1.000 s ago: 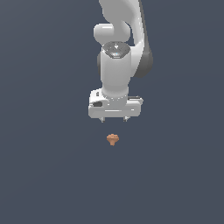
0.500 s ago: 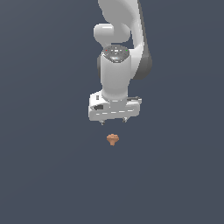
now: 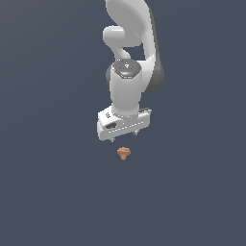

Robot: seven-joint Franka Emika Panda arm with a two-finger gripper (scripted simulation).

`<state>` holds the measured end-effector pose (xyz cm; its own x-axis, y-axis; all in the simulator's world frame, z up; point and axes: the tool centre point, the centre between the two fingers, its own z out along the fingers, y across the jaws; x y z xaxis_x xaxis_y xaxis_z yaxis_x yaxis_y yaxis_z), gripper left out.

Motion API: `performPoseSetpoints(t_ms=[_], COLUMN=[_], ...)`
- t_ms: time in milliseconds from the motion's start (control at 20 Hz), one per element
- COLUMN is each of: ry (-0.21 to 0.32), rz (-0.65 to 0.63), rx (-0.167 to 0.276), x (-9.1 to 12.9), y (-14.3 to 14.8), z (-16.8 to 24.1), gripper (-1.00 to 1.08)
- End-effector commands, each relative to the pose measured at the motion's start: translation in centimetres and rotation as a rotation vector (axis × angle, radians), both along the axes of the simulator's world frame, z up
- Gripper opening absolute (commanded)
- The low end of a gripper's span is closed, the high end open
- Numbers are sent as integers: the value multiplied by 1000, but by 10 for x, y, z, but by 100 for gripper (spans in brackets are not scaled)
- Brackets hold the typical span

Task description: Pick up the object and move it to a goal position.

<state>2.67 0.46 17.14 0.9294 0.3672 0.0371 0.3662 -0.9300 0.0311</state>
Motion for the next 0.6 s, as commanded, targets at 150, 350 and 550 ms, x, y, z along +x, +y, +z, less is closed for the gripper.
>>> performPoseSetpoints(t_ms=[150, 350, 550], ry=[11, 19, 26], rz=[154, 265, 377], rx=[-10, -15, -18], x=[1, 2, 2], y=[-2, -4, -5], z=[-13, -22, -32], gripper=[100, 100, 100])
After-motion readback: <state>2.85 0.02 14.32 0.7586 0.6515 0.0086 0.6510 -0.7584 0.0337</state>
